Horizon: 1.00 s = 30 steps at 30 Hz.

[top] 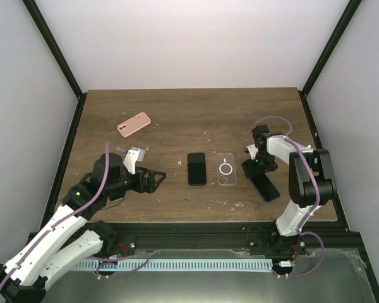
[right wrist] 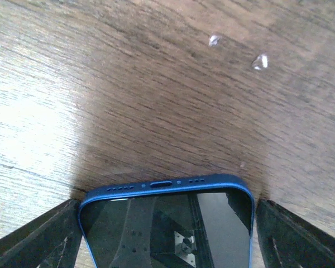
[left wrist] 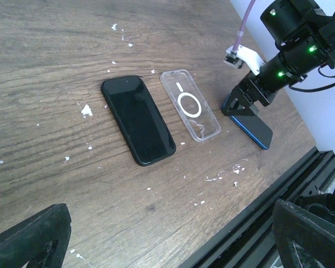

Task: Put the phone into the phone case

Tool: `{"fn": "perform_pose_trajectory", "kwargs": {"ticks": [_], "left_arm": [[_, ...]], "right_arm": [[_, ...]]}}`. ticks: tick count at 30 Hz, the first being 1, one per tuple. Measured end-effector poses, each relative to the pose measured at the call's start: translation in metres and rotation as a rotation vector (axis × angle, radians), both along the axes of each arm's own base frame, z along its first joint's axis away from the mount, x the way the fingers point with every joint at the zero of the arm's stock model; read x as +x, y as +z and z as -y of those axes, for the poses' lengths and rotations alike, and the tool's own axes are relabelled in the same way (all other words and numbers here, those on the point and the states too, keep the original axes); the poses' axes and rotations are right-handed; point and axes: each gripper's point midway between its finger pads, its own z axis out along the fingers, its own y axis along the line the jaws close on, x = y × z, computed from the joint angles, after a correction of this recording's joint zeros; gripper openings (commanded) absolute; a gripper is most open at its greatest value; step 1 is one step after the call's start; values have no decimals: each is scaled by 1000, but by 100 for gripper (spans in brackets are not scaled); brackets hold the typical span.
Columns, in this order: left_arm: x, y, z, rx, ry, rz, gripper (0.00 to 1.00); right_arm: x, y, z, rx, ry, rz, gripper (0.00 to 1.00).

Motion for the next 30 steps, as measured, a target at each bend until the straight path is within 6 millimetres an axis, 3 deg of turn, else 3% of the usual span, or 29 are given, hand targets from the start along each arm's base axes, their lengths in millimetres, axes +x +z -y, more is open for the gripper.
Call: {"fn": "perform_pose_trajectory", "kwargs": {"ticks": [11, 20, 26, 30], "left_arm": [[2, 0, -3, 8, 18, 11, 99], [4, -2, -3, 17, 25, 7, 99], [5, -2, -4, 20, 32, 10, 99], [6, -2, -6, 25, 41, 13, 99]], "right_arm": [[6, 0, -1, 3, 0, 8, 69], [20, 1, -4, 13, -1, 53, 69], [38, 2, -11, 51, -17, 116, 69], [69, 4, -16, 69, -38, 172, 70]]}}
